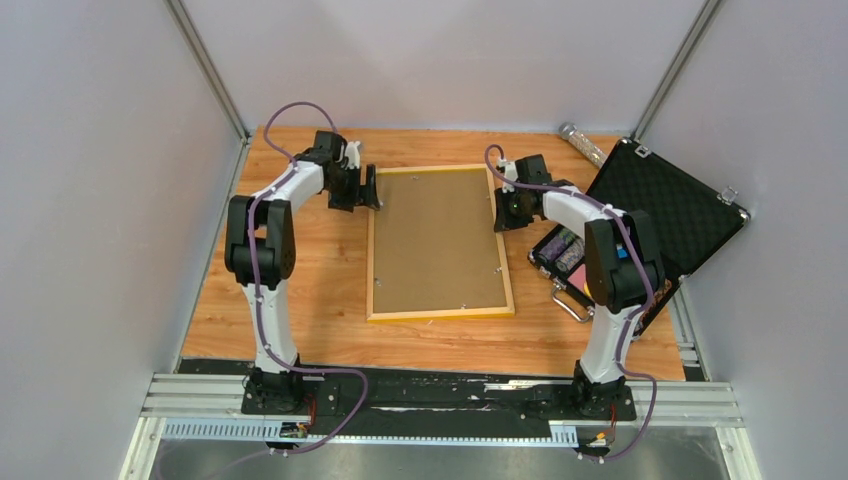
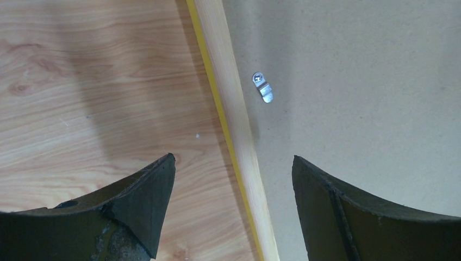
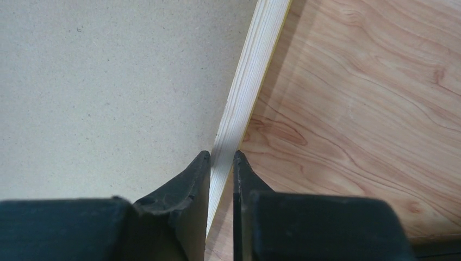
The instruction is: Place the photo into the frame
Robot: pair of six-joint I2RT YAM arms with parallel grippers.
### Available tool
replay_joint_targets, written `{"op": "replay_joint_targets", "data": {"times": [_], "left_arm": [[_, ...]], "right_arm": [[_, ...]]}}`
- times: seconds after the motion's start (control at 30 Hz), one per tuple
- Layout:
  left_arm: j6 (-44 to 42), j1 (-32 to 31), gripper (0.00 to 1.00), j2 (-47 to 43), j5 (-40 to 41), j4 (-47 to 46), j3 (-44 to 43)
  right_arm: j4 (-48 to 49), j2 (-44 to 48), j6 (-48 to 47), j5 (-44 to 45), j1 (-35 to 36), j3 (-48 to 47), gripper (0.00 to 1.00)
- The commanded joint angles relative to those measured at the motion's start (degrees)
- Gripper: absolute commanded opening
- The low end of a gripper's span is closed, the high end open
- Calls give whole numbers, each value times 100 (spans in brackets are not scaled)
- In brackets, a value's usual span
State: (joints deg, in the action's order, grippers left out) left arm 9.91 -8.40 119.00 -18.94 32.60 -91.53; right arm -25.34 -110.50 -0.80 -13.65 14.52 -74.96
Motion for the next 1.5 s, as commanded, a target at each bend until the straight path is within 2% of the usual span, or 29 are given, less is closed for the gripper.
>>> {"op": "replay_joint_targets", "data": {"times": [0.0, 0.43, 0.8, 1.17, 1.47], "left_arm": [[54, -133, 86, 178, 236, 9, -111], [299, -257, 83, 363, 636, -161, -257], [447, -338, 77, 566, 899, -170, -500], [638, -479, 79, 673, 1221, -295, -558], [536, -504, 75, 740, 1466, -298, -549]], "right_arm": [[162, 63, -109, -364, -17, 159, 1], [40, 267, -335, -842, -94, 535, 0], [36, 265, -308, -928, -127, 536, 0], [29, 242, -267, -1009, -156, 552, 0], [29, 235, -263, -1055, -209, 559, 0]]}}
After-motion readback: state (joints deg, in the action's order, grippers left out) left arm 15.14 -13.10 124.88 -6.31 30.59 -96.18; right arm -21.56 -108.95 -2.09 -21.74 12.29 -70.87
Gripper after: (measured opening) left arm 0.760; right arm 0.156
